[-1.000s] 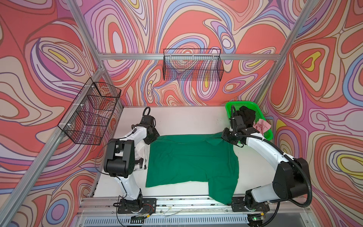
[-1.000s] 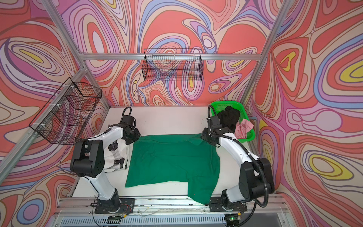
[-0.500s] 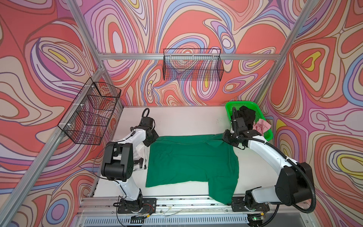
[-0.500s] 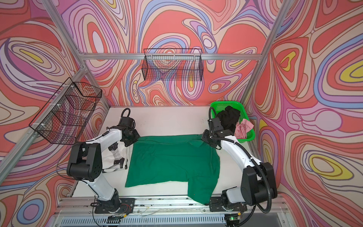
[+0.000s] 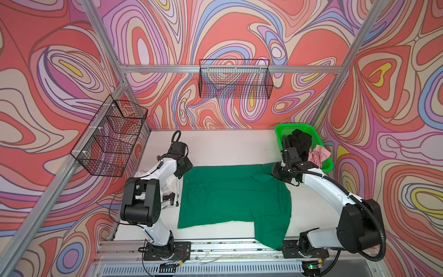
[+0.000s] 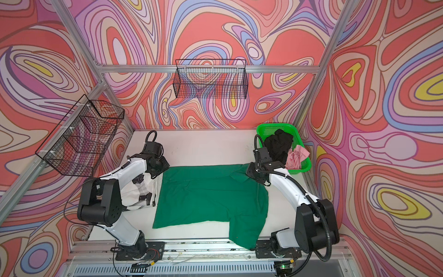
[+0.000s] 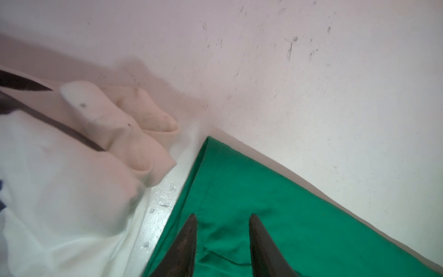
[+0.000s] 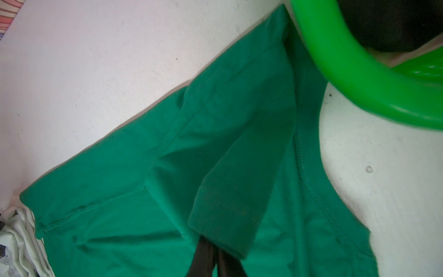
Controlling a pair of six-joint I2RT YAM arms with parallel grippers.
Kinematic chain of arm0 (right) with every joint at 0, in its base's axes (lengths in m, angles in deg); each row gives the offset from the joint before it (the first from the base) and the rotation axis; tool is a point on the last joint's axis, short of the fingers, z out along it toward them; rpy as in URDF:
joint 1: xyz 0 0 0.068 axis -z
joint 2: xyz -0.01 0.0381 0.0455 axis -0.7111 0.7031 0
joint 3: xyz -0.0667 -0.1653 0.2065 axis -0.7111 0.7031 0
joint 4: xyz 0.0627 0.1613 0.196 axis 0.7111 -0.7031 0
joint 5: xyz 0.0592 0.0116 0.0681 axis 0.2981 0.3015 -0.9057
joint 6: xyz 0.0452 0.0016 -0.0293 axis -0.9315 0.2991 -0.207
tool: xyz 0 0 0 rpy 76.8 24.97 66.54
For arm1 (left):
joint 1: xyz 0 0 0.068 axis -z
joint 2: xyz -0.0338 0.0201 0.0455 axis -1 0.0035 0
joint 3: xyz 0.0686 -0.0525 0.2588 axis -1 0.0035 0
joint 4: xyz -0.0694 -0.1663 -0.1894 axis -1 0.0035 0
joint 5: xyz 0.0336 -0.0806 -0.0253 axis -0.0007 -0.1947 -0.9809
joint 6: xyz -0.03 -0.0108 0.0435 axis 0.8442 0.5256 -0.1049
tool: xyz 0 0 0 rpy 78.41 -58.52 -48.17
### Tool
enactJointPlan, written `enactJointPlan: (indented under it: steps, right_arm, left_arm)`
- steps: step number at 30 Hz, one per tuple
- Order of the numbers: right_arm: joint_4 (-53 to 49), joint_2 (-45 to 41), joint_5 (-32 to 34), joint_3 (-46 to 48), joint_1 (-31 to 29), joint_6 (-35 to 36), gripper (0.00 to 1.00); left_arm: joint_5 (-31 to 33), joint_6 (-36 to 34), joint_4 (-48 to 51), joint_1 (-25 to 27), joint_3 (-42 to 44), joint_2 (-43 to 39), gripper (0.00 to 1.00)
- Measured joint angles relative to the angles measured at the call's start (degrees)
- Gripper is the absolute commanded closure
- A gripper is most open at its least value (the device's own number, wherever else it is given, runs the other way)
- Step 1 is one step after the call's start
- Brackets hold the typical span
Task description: Fold and stack the t-shirts
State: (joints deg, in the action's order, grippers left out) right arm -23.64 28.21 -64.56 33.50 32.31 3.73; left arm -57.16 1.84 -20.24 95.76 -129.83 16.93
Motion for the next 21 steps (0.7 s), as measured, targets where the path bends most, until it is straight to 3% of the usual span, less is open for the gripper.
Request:
enactJointPlan:
  steps: [9, 21]
  right_arm:
    - [-1.09, -0.61, -0.55, 1.97, -1.20, -0.31, 1.00]
    - [-3.28, -1.16, -0.57, 1.97, -3.56, -1.53, 1.00]
  left_arm:
    - [0.02, -0.04, 1.29, 0.00, -0.85, -1.79, 0.30]
    - [-1.46, -1.40, 4.28, 0.00, -5.18, -1.79, 0.20]
